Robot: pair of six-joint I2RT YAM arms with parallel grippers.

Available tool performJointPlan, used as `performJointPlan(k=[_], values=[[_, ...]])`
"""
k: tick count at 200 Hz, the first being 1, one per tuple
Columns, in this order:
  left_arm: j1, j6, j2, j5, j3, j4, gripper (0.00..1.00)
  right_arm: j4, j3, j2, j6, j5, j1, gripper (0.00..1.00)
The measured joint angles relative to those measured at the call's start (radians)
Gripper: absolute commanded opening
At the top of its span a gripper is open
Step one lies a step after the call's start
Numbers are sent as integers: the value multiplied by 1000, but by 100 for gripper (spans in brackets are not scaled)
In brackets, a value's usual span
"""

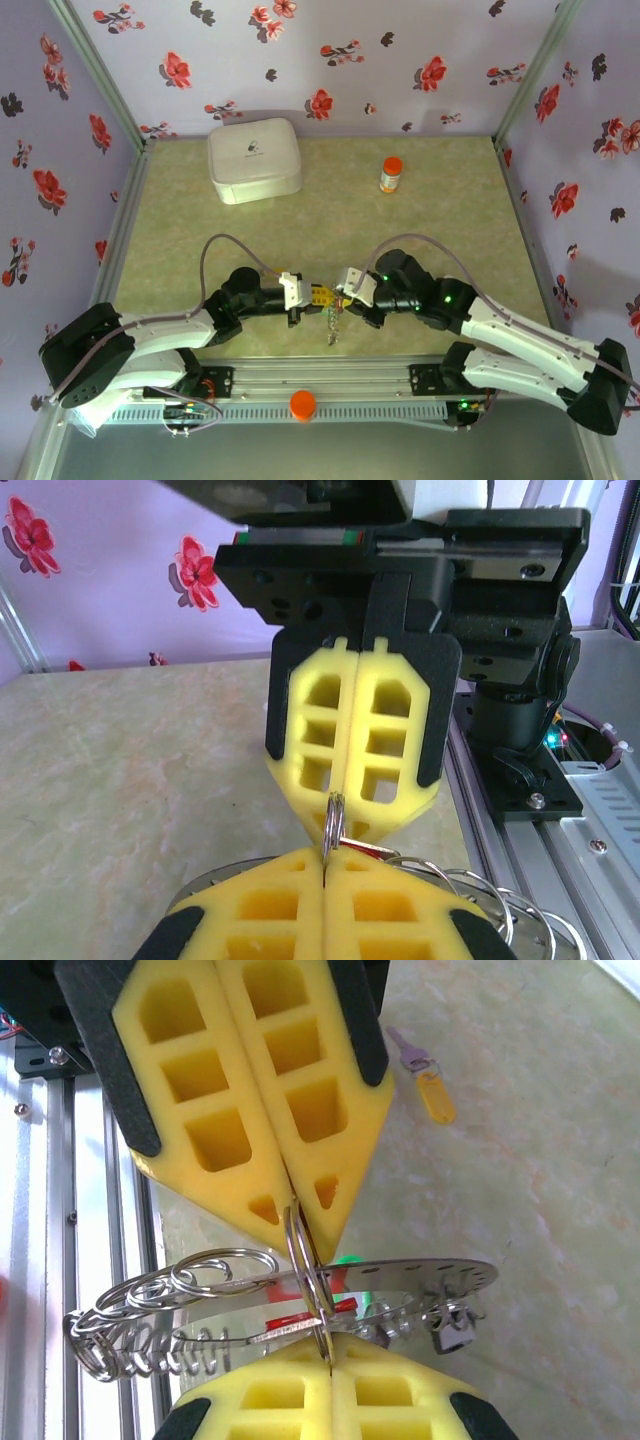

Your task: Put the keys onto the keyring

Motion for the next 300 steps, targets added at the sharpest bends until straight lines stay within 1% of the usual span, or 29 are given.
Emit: performJointPlan(k=[9, 24, 56, 78, 104, 127, 136, 150, 160, 167, 199, 236, 265, 300], values=[[0, 0, 0, 0, 0, -3, 0, 0, 0, 6, 1, -1, 0, 15], [0, 0, 0, 0, 0, -11, 0, -3, 0, 5, 0, 0, 0, 24], [0, 3, 0, 0, 0, -31, 0, -21, 0, -44, 3, 12, 0, 27], [0, 3, 0, 0, 0, -37, 0, -20, 0, -74, 3, 14, 0, 25], [0, 3, 0, 2, 0, -39, 0, -18, 0, -55, 4, 5, 0, 21], [0, 4, 0, 3, 0, -39, 0, -18, 0, -26, 2, -2, 0, 12], [0, 4, 0, 3, 0, -39, 0, -19, 0, -20, 1, -5, 0, 10], [0, 4, 0, 3, 0, -39, 0, -19, 0, -19, 0, -8, 0, 12], [0, 4, 0, 2, 0, -39, 0, -19, 1, -19, 1, -8, 0, 18], [0, 4, 0, 3, 0, -39, 0, -18, 2, -19, 3, -8, 0, 20], [0, 8, 0, 3, 0, -39, 0, -18, 2, -22, 0, -8, 0, 20], [0, 8, 0, 3, 0, -39, 0, -15, 2, -27, 0, -8, 0, 13], [0, 8, 0, 3, 0, -39, 0, -13, 2, -27, 4, -11, 0, 0], [0, 8, 0, 3, 0, -43, 0, -6, 2, -10, 4, -12, 0, 0]])
